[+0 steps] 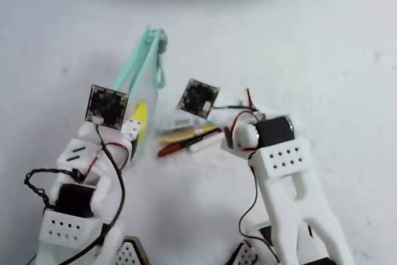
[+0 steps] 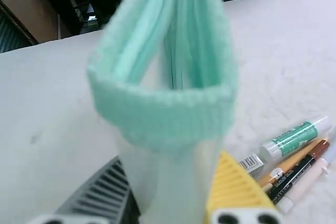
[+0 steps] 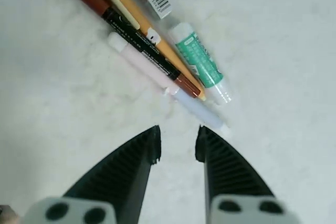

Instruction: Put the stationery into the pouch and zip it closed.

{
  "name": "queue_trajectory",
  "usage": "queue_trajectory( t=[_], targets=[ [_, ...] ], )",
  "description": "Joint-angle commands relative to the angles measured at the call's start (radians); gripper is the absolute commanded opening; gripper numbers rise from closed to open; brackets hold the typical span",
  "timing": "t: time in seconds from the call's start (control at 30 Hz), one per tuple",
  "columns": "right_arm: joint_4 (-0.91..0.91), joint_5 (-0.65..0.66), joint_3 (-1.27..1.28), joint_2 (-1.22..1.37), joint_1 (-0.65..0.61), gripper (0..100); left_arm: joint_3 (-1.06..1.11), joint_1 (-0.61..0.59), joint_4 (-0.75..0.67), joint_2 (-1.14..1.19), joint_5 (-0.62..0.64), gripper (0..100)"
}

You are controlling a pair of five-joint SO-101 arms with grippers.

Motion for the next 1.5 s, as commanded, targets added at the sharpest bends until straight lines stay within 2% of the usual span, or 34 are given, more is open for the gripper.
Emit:
queue_trajectory(
  t=[0.0,0.17,0.27,0.4,0.57,0.63,1.0,1.47],
  targets=[
    [-0.016,0.014,0.003,-0.035,-0.048,10.2,-0.003,-0.012,-0.020,0.038,0.000,14],
    [-0.022,0.025,0.054,-0.035,-0.156,10.2,-0.003,-0.016,-0.021,0.038,0.002,14],
    [-0.074,0.120,0.130,-0.035,-0.209,10.2,-0.003,-0.019,-0.021,0.038,0.043,14],
    [-0.163,0.183,0.216,-0.035,-0.219,10.6,-0.003,-0.021,-0.017,0.038,0.049,14],
    [-0.179,0.178,0.222,-0.033,-0.232,18.8,-0.006,-0.067,-0.021,0.038,0.055,14],
    [-0.211,0.178,0.227,-0.027,-0.245,19.3,-0.008,-0.068,-0.021,0.038,0.055,14],
    [-0.262,0.183,0.058,0.364,-0.294,16.3,-0.005,-0.068,-0.021,0.038,0.055,14],
    [-0.529,0.184,0.037,0.608,-0.265,16.3,-0.005,-0.065,-0.021,0.038,0.055,14]
  ],
)
